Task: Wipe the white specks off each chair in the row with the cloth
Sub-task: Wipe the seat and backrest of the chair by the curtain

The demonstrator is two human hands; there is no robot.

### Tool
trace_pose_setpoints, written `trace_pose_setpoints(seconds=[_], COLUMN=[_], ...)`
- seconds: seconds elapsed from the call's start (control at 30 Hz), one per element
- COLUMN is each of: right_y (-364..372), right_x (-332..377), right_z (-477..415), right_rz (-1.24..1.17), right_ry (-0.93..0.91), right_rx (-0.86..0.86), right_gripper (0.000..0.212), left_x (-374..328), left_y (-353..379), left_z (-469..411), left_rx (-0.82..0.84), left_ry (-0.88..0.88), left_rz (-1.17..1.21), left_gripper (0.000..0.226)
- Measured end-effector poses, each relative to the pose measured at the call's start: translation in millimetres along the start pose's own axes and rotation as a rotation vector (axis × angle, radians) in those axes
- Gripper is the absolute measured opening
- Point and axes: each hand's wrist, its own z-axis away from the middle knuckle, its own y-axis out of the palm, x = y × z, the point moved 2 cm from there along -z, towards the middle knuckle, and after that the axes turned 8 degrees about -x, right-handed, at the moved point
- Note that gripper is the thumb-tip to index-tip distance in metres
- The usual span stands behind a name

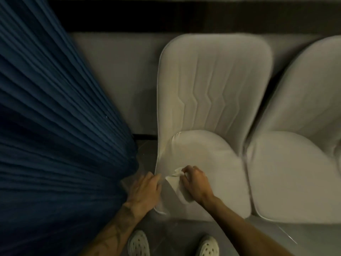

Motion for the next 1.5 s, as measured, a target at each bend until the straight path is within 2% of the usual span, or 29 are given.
trace_pose_setpoints(seconds=[0.07, 0.27, 0.5, 0.7, 0.9, 1.2, 1.5], right_y=[-52, -192, -320, -430, -535, -692, -856], right_x=[4, 13, -8, -56, -141, -290, -447], right_z=[21, 80, 148, 199, 234, 287, 280], right_rz=[0.011, 0.012, 0.042, 0.032, 0.0, 0.06, 0.125], right_ry=[0.056, 0.146, 0.23, 0.276, 0.27, 0.28, 0.329], right_rx=[0.01, -0.084, -0.269, -0.397, -0.446, -0.421, -0.508], right_gripper=[0.021, 0.019, 0.022, 0.02, 0.02, 0.023, 0.022], left_x=[-36, -141, -252, -368, -503, -728, -964], left_y=[-32, -107, -149, -165, -152, -129, -94], left_z=[30, 86, 119, 147, 160, 169, 117], left_rx=[0.025, 0.054, 0.056, 0.047, 0.009, 0.022, 0.0], left_ry=[0.019, 0.137, 0.273, 0.381, 0.444, 0.488, 0.601], left_rz=[-0.014, -0.086, -0.138, -0.208, -0.241, -0.287, -0.276], left_gripper=[0.028, 0.031, 0.05, 0.05, 0.054, 0.056, 0.057])
